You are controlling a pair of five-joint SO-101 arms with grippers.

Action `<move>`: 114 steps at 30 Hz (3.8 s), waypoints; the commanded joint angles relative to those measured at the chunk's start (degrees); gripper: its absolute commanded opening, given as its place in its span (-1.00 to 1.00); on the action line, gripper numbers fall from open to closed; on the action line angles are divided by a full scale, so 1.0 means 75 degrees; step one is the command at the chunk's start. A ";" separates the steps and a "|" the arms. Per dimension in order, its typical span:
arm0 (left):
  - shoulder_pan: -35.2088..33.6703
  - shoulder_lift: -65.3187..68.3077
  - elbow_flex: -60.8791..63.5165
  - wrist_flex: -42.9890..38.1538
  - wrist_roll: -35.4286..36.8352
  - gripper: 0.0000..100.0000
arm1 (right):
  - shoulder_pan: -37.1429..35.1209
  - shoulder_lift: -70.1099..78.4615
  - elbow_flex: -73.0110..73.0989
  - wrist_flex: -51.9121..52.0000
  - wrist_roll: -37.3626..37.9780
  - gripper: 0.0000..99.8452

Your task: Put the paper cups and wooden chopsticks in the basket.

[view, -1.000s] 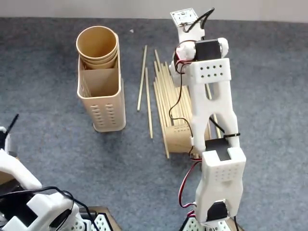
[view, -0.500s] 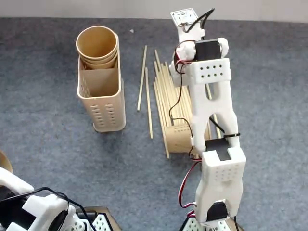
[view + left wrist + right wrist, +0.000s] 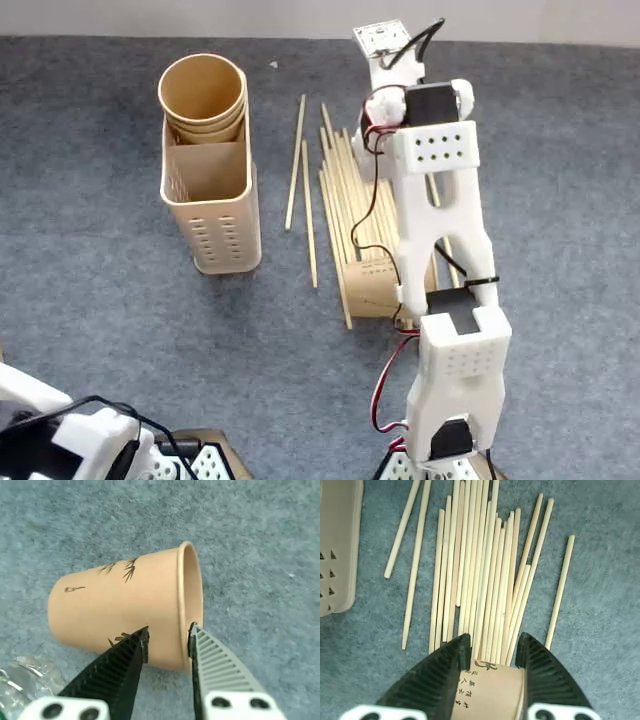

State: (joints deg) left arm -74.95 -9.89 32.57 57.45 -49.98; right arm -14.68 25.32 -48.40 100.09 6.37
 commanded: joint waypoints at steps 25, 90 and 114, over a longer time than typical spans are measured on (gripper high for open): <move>0.4495 -0.0041 -0.8586 0.6037 0.4173 -0.99 | -0.0111 -0.1201 0.0029 0.0100 -0.0363 -0.67; 0.7027 0.1729 -1.1938 0.5064 0.9119 -0.66 | 0.1600 -1.6252 1.5760 -0.5081 0.1407 -0.67; 0.4413 0.1483 -0.3440 0.2860 0.8510 -0.66 | 0.1260 -0.7449 1.1681 -0.5597 -0.0645 -0.67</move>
State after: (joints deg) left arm -40.66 3.12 3.65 83.12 12.35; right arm -4.57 -31.56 41.45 58.68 5.14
